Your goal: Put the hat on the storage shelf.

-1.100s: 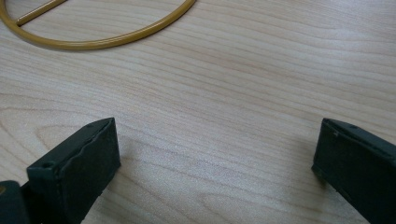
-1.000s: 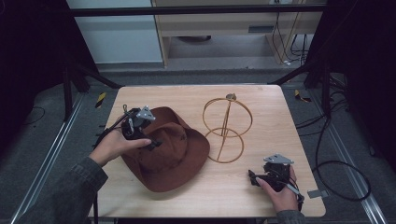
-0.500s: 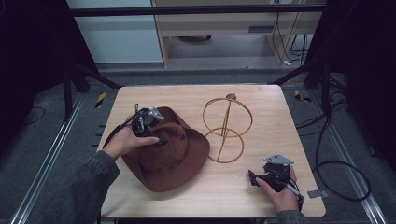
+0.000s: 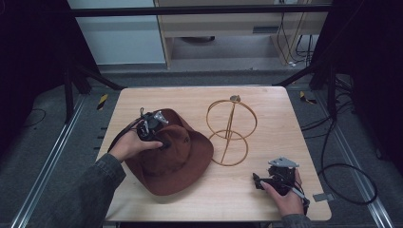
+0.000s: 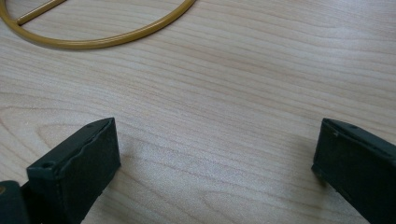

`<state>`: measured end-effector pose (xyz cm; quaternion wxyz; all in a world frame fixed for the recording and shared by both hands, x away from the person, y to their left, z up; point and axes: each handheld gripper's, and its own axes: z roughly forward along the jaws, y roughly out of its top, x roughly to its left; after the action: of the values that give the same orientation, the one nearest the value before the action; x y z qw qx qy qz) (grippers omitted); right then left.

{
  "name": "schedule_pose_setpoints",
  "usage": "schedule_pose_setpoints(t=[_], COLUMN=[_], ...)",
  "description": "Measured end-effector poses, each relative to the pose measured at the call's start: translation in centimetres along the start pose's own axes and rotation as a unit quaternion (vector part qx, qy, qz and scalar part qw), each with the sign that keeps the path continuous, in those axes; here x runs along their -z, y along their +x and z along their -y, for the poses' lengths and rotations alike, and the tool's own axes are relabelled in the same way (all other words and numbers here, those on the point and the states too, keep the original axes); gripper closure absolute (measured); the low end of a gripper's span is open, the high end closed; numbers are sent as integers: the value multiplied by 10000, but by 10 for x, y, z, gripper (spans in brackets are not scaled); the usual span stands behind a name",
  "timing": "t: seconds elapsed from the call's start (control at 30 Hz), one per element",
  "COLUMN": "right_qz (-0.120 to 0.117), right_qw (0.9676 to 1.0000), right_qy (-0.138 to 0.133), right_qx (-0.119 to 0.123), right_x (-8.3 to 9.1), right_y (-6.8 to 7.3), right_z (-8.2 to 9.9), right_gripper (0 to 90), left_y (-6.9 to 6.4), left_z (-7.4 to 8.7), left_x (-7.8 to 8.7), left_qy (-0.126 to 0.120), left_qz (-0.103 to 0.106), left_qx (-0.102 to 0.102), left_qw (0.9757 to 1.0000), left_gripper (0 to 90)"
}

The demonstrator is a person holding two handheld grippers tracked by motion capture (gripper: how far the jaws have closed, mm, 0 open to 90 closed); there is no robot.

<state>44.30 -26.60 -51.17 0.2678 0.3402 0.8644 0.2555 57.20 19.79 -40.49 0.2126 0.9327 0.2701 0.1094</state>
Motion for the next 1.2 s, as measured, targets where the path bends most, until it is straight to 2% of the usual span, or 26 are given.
schedule_pose_setpoints(t=[0.23, 0.37, 0.5, 0.67, 0.83, 1.0, 1.2], right_qz=[0, 0, -14, -15, -17, -17, -13], right_qw=[10000, 10000, 10000, 10000, 10000, 10000, 10000], right_qy=[0, -1, -3, -1, -2, -2, 0], right_qx=[1, 0, 2, -10, -11, -10, -13], right_x=[0, 0, 0, 0, 0, 0, 0], right_y=[0, 0, 0, 1, 1, 1, 1], right_z=[0, 0, 0, 0, 0, 0, 0], right_gripper=[7, 7, 7, 7, 7, 7, 7], left_y=[0, -2, 0, 0, 0, 0, -1], left_z=[-1, 0, 3, 3, 6, 15, 26], left_x=[-3, -3, -3, -3, 13, 38, 73], left_qy=[41, 43, 32, 109, -82, -314, -643], left_qz=[96, 64, 101, 65, 103, -31, -174], left_qx=[-23, -136, -58, -67, -31, -25, 15], left_qw=[9999, 9999, 9999, 9999, 9999, 9995, 9978], left_gripper=[486, 628, 752, 865, 887, 887, 887])
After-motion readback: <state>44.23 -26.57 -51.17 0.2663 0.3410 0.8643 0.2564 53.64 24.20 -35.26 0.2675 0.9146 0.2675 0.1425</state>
